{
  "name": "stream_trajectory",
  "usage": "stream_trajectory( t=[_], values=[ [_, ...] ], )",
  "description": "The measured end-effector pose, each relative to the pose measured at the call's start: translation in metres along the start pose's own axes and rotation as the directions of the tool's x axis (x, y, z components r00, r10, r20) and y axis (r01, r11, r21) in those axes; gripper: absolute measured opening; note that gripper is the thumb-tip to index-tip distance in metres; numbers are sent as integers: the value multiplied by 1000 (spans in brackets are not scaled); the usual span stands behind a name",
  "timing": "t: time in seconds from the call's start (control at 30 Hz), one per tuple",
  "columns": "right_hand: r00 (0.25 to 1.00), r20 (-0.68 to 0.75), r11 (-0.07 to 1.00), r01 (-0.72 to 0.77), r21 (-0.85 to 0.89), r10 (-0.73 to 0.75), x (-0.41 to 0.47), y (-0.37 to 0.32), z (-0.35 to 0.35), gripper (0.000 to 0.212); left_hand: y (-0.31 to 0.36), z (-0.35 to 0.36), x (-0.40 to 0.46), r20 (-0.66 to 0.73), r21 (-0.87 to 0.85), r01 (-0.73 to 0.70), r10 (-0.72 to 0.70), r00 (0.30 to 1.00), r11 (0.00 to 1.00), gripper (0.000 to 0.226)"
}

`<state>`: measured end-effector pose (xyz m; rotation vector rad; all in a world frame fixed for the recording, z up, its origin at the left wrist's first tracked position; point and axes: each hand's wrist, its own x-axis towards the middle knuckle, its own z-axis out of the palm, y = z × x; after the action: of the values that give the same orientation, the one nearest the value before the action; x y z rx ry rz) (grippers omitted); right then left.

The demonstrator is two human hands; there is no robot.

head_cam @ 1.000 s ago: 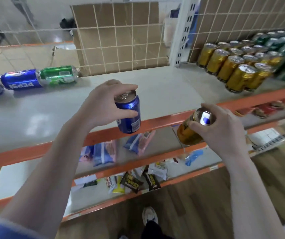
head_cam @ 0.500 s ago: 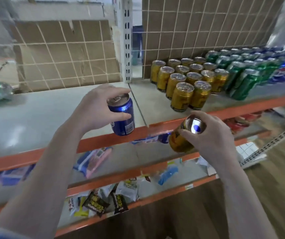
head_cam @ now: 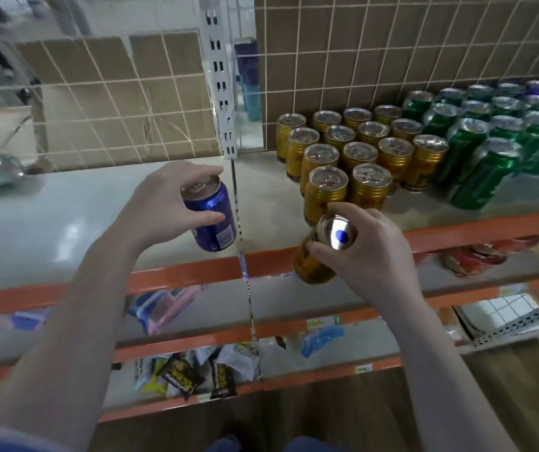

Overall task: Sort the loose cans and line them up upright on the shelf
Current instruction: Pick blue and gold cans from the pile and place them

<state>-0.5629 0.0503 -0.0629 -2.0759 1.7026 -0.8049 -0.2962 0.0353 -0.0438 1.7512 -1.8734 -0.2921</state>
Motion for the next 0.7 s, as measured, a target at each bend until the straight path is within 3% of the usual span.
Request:
stream_trajectory(
  t=[0.3, 0.5, 0.7],
  values=[
    [990, 48, 990, 135, -41, -133, 42, -47, 32, 64, -47, -29, 7, 37, 47, 23, -25, 999, 999, 64],
    [970, 175, 970, 193, -145, -167, 80, -77, 63, 49, -76, -38, 6, 72, 18, 19, -21, 997, 1000, 64],
    [964, 212, 967, 198, -161, -162, 93, -83, 90, 63, -87, -41, 5, 96, -45, -18, 22, 995, 999, 63]
  ],
)
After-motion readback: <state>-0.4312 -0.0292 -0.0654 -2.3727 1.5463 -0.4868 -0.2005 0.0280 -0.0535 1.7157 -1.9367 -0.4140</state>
